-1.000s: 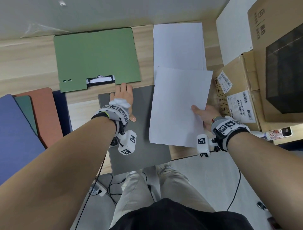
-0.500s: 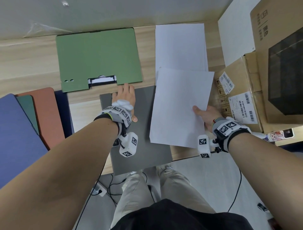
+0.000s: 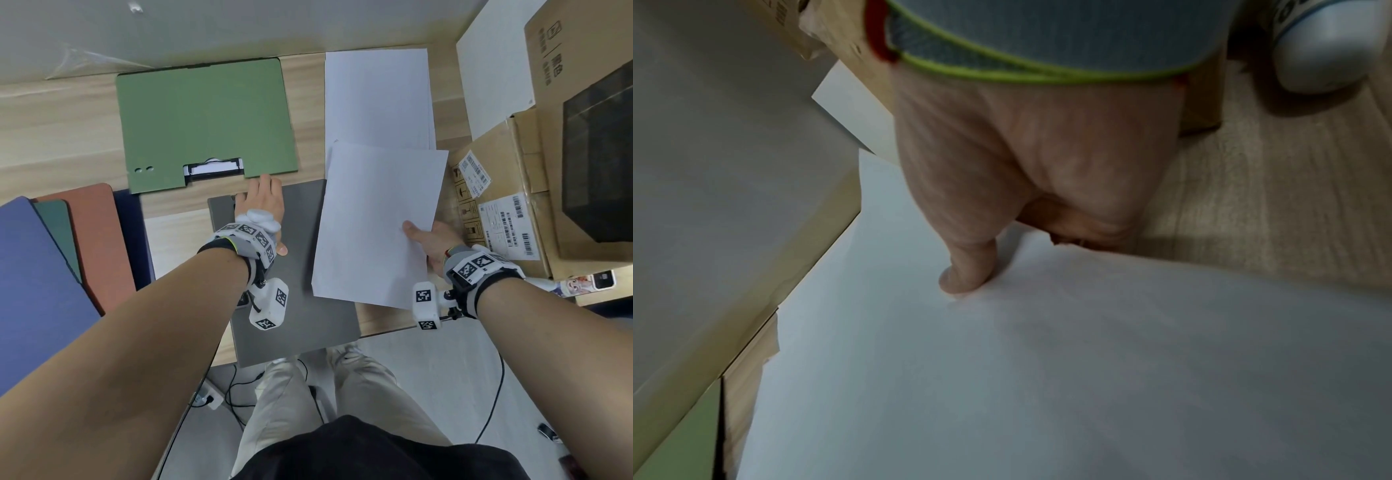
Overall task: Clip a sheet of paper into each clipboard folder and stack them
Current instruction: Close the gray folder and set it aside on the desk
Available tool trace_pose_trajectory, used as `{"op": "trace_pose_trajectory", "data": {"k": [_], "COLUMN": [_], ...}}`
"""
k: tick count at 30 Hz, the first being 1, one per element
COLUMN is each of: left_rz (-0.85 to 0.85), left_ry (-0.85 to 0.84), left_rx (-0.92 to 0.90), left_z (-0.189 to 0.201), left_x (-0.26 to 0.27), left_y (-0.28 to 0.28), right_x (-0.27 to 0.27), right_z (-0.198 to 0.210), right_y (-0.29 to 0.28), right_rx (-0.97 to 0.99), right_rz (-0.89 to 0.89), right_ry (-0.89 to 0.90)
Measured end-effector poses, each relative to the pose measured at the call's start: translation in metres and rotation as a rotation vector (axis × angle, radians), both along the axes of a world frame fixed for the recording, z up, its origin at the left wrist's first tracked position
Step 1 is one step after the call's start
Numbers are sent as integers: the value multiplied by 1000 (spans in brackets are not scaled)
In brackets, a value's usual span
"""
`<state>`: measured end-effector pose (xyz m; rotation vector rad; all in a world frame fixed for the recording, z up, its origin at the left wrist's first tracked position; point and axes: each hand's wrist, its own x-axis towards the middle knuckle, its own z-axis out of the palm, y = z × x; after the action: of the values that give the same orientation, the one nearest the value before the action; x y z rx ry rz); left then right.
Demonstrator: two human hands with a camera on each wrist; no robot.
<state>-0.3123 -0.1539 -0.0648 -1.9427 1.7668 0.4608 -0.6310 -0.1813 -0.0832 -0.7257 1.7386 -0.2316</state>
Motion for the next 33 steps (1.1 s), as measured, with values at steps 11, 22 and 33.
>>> {"op": "trace_pose_trajectory", "data": {"k": [11, 22, 33], "left_rz": [326, 723, 429], "left_ry": [471, 776, 322], "left_rx": [-126, -85, -315], "left_z": [23, 125, 175], "left_x": [20, 39, 115], "left_y": [-18, -12, 24], "right_x": [-4, 35, 102], "right_z": [27, 54, 68], "right_y": [-5, -4, 27], "right_rx": [11, -54, -52], "right_rz": [-201, 3, 470], "right_ry": [-157, -67, 161]}}
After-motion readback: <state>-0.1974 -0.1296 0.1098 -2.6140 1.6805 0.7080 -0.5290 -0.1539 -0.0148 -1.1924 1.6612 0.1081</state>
